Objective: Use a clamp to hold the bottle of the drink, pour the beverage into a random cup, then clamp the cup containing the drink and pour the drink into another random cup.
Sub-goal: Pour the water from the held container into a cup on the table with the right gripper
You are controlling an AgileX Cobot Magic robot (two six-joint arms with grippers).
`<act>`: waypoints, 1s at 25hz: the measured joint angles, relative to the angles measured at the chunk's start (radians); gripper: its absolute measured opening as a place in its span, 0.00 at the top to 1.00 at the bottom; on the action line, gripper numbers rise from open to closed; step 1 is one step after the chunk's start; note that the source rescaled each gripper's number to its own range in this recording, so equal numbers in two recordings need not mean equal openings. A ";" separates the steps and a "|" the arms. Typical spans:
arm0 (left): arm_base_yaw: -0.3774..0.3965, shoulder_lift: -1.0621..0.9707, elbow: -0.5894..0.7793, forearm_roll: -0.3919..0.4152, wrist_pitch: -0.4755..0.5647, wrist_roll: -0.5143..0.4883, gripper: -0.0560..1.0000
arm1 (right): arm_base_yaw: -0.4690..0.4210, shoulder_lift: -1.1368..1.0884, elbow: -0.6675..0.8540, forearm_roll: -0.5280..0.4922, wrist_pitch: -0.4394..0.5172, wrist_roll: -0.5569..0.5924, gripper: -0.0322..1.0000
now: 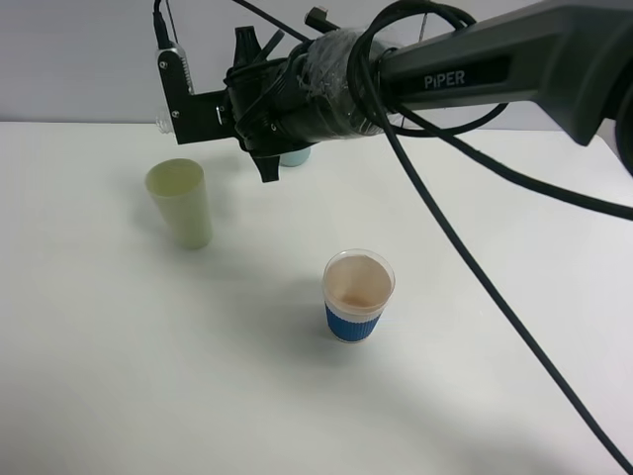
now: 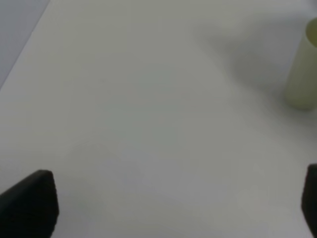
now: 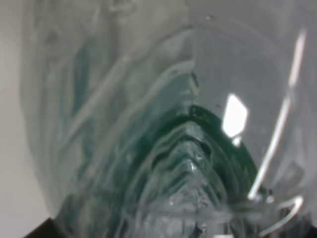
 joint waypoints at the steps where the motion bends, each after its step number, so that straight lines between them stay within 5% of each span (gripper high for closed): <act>1: 0.000 0.000 0.000 0.000 0.000 0.000 0.00 | 0.000 0.000 0.000 0.000 0.000 -0.005 0.97; 25: 0.000 0.000 0.000 0.000 0.000 0.000 0.00 | 0.000 0.000 0.000 -0.067 0.029 -0.114 0.97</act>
